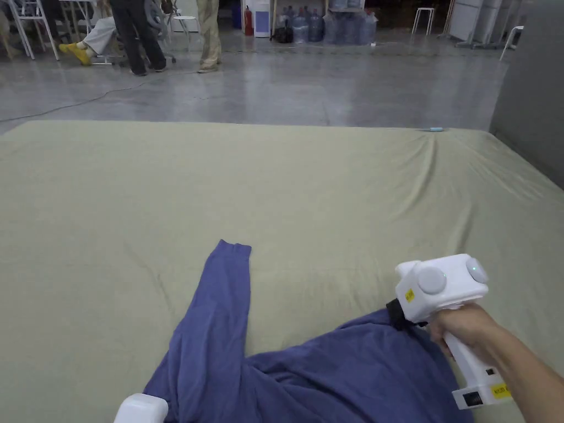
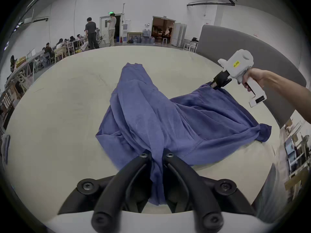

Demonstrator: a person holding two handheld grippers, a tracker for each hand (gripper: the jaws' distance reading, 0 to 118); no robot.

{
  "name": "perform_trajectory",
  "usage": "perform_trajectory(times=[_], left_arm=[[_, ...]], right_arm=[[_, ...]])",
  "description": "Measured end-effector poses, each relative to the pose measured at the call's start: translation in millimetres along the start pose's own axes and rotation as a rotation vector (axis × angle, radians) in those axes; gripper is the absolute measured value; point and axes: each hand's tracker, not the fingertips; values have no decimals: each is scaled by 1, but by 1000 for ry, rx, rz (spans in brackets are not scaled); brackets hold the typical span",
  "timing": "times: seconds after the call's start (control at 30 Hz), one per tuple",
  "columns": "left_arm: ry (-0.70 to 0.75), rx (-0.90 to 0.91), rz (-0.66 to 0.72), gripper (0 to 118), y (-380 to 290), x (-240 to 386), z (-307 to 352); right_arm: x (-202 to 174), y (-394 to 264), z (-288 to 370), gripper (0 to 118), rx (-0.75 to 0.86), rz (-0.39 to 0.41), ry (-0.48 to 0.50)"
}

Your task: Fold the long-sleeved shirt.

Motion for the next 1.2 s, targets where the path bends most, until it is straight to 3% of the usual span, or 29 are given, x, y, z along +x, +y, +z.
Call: perform_trajectory(times=[0.07, 0.23, 0.4, 0.7, 0.97, 1.2], left_arm=[[6, 9, -8, 2, 2, 0, 0], [3, 137, -23, 2, 25, -6, 25], [37, 314, -16, 2, 75, -21, 71], [36, 613, 48, 2, 188, -44, 156], [58, 693, 4, 2, 311, -38, 198], [143, 698, -28, 2, 408, -41, 207]], right_arm=[[-6, 3, 7, 0, 2, -9, -45], [1, 8, 64, 0, 127, -32, -34], [27, 17, 163, 0, 286, -18, -87], [58, 17, 331, 0, 548, -73, -155], [63, 64, 423, 0, 696, -101, -197], [75, 135, 465, 0, 754, -163, -216]])
